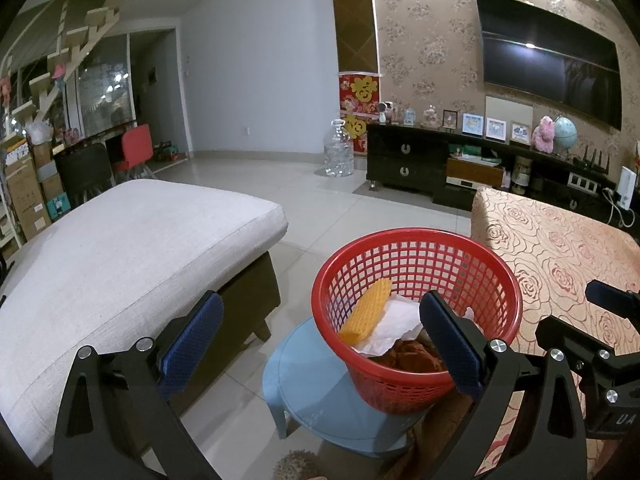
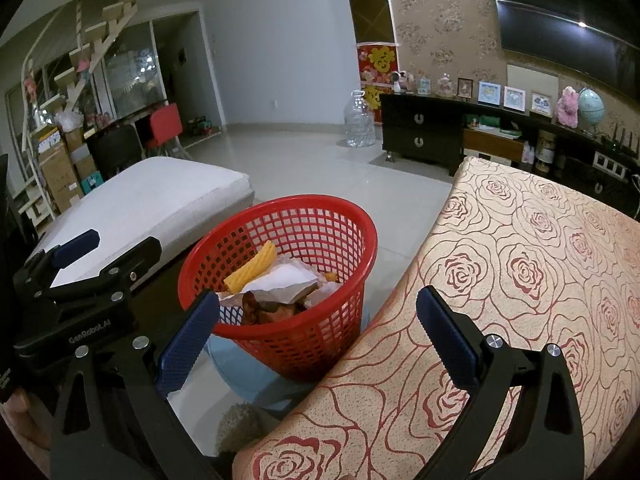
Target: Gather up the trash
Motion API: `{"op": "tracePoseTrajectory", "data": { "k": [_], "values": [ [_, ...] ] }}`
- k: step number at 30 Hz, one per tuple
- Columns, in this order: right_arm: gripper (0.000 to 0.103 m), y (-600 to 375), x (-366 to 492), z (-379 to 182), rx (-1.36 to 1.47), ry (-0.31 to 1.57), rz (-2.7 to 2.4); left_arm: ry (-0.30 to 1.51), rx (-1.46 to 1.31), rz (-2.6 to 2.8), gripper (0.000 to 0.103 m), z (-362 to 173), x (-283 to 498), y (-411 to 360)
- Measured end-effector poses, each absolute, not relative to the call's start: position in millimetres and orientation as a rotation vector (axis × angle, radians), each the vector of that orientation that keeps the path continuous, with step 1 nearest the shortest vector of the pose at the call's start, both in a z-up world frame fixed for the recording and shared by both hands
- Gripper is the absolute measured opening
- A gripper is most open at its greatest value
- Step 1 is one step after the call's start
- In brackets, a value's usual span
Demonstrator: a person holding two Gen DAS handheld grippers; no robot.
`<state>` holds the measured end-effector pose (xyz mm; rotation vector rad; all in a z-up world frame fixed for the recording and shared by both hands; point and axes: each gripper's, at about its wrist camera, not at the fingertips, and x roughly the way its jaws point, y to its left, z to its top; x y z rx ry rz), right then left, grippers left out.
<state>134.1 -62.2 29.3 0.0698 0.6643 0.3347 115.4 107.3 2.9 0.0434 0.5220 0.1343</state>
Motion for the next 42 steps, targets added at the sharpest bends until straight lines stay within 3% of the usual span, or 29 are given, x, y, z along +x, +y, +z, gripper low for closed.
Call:
{"op": "tracePoseTrajectory", "data": {
  "k": [42],
  "values": [
    [0.096, -57.6, 134.2, 24.7, 0.056, 0.675, 0.346, 0.530, 0.032, 0.126, 0.095, -0.4, 116.5, 106.9]
  ]
}}
